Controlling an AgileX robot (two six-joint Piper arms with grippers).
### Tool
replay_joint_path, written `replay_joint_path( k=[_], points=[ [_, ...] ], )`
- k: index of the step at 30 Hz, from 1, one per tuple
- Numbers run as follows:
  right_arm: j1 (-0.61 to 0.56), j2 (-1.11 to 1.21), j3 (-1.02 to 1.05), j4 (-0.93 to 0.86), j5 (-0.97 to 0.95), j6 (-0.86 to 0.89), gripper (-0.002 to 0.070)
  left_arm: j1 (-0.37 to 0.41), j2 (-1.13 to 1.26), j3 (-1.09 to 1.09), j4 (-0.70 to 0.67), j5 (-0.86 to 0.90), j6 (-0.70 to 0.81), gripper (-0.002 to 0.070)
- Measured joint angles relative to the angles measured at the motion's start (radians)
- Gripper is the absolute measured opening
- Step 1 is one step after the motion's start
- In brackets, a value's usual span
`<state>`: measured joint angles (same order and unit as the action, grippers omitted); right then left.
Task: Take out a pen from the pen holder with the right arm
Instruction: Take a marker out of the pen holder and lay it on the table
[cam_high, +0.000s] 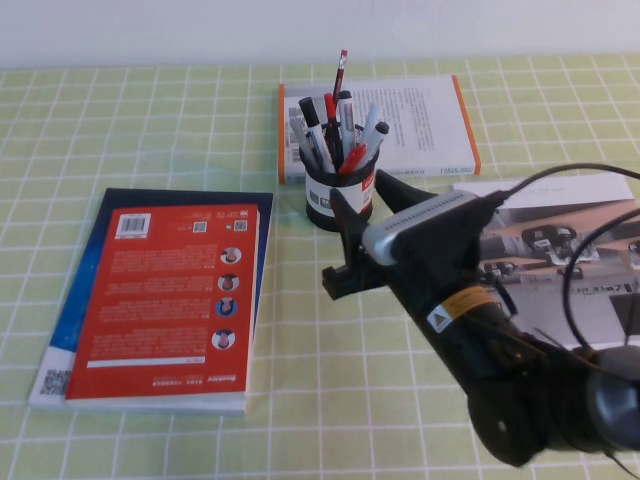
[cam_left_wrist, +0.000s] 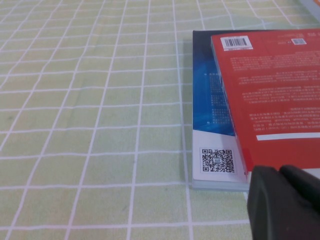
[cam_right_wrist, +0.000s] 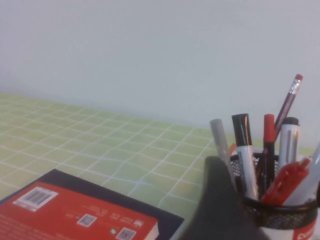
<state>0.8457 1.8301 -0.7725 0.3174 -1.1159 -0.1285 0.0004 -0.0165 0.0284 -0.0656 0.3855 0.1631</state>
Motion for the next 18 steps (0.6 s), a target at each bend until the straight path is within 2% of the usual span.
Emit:
replay_joint_path(
  k=[18],
  points=[
    [-0.087,0.199,-0.257,0.019,0.084,0.000,0.0323,0.000,0.000,0.000,0.000,0.000,0.000,-0.0005]
  ],
)
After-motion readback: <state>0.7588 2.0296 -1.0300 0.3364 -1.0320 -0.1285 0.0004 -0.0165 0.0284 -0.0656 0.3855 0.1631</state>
